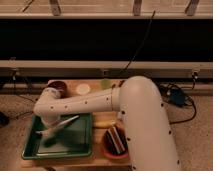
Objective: Wipe tray with brush
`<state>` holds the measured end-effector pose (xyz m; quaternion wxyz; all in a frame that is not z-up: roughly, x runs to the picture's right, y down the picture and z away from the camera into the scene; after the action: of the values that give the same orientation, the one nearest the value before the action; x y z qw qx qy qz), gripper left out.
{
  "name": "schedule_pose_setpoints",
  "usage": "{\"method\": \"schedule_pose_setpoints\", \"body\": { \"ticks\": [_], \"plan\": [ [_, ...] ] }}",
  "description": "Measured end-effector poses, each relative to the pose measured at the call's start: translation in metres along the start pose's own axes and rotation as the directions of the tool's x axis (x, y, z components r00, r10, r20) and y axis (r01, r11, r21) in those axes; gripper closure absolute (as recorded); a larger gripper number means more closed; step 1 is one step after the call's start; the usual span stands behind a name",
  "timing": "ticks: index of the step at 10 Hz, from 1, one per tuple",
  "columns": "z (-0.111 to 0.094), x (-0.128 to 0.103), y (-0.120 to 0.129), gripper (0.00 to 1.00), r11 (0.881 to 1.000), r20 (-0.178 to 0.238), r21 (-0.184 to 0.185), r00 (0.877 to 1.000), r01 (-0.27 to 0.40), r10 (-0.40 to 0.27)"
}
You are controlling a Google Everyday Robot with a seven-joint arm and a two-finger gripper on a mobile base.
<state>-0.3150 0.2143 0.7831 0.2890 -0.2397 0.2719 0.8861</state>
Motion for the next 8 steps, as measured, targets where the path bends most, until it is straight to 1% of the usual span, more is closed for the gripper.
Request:
{"method": "schedule_pose_setpoints", "body": {
  "ticks": [1, 2, 3, 4, 6, 8],
  "plan": [
    [-0.003, 0.016, 0.005, 1.00, 1.000, -0.025, -0.010, 0.999, 0.029, -0.029],
    [-0.004, 0.028, 0.004, 1.00, 0.999, -0.044, -0.010, 0.998, 0.048, -0.049],
    [-0.001, 0.042, -0.002, 1.00, 0.998, -0.066, -0.004, 0.995, 0.069, -0.069],
    [0.005, 0.050, -0.009, 1.00, 0.997, -0.084, 0.005, 0.993, 0.080, -0.080],
    [0.021, 0.058, -0.031, 1.00, 0.995, -0.110, 0.037, 0.990, 0.094, -0.089],
    [0.022, 0.048, -0.044, 1.00, 0.995, -0.111, 0.057, 0.991, 0.080, -0.073]
  ]
}}
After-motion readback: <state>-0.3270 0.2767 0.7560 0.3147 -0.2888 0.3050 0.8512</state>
